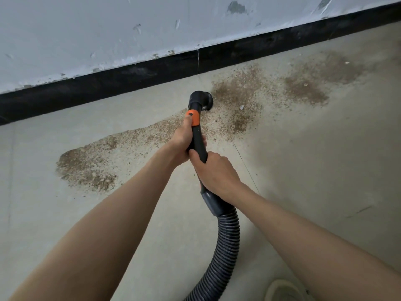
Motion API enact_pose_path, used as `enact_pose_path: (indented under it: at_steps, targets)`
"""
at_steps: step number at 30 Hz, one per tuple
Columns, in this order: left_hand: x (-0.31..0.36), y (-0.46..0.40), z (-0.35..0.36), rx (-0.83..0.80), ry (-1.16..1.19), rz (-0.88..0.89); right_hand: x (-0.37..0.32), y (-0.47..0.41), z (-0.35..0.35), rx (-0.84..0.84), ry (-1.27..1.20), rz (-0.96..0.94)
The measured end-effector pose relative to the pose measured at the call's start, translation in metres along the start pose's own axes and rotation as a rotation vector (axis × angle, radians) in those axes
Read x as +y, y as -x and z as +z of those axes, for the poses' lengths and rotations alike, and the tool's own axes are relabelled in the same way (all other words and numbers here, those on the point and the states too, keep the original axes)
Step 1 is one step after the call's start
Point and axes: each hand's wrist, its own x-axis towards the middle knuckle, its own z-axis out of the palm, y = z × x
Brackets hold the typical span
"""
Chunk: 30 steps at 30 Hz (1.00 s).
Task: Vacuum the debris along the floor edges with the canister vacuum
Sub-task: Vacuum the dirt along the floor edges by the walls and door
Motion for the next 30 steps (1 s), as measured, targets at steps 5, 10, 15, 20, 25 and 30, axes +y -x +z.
enact_pose_path:
  at_steps: [5,10,15,20,25,30]
  targets:
    - [-0.005,0.01,-0.005,-0.021,-0.004,-0.066,-0.005,0.017,0.003,0.007,0.027,0.016]
    - [-0.005,0.022,-0.008,-0.069,0.0,-0.119,-0.012,0.033,0.004,0.026,0.035,0.05]
    - [-0.012,0.034,-0.009,-0.104,-0.002,-0.148,-0.012,0.05,0.008,0.035,0.031,0.072]
    - [-0.018,0.045,-0.007,-0.126,0.0,-0.158,-0.007,0.064,0.01,0.034,0.011,0.085]
    - [-0.02,0.05,-0.003,-0.121,-0.021,-0.145,-0.006,0.07,0.008,0.039,-0.016,0.084]
    - [-0.02,0.055,-0.002,-0.13,-0.036,-0.139,-0.005,0.073,0.008,0.041,-0.031,0.09]
